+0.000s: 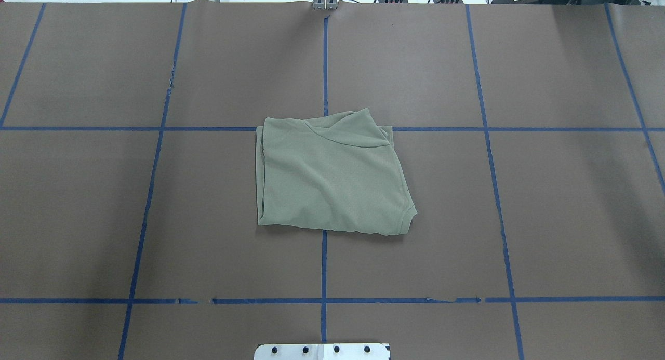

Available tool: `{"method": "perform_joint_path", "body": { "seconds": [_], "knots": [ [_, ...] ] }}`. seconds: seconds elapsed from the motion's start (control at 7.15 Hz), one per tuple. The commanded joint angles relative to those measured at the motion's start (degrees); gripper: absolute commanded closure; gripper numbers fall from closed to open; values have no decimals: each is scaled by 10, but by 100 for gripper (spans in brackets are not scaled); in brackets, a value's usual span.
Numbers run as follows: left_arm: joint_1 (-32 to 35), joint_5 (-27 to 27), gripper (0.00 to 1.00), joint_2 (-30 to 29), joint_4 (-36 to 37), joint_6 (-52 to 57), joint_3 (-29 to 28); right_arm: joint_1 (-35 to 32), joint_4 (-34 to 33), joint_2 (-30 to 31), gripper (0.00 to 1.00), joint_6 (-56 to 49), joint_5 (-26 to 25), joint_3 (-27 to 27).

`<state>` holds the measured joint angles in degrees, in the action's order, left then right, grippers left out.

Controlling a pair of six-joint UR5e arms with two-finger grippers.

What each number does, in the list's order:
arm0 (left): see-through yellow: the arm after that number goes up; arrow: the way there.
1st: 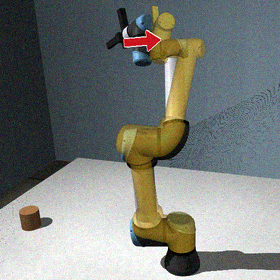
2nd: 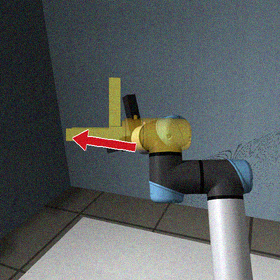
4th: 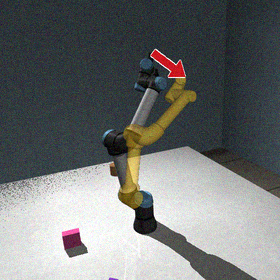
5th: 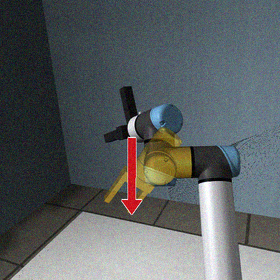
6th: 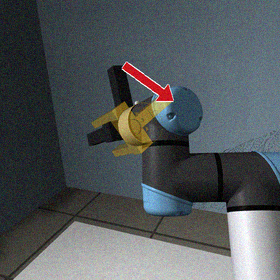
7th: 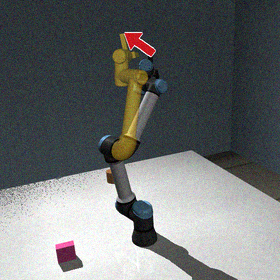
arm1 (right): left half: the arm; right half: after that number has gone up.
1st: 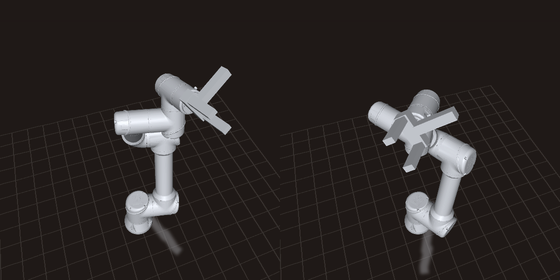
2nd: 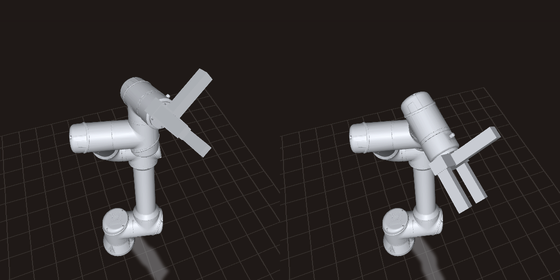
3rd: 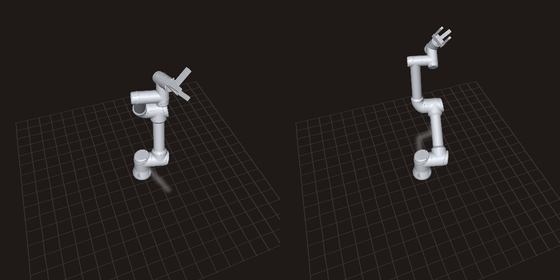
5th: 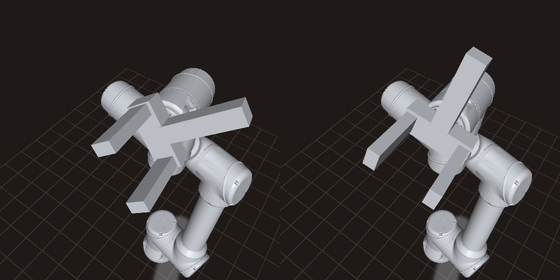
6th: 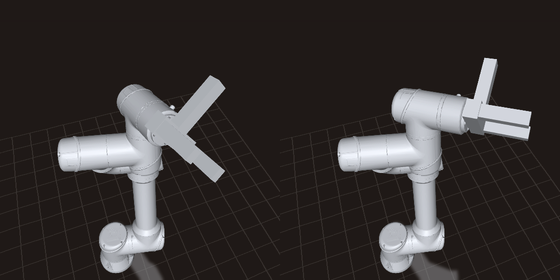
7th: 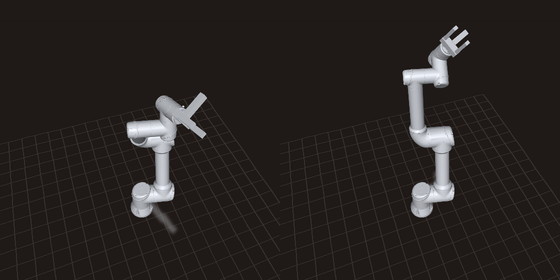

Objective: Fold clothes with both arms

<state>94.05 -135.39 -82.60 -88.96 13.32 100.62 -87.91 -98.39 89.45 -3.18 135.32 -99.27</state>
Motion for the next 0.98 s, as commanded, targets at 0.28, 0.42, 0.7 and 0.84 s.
{"method": "perform_joint_path", "body": {
  "seconds": [0.28,0.42,0.7,0.84],
  "knots": [
    [0,-1,0,-3,-2,3,5,-12,0,10,0,-1,-7,-6],
    [0,-1,0,-4,-3,3,6,-11,1,10,0,-1,-7,-5],
    [0,-1,0,-4,-3,3,9,-11,1,10,0,1,-7,-5],
    [0,-1,0,-4,-3,2,9,-11,1,10,0,1,-7,-5]
  ]
}}
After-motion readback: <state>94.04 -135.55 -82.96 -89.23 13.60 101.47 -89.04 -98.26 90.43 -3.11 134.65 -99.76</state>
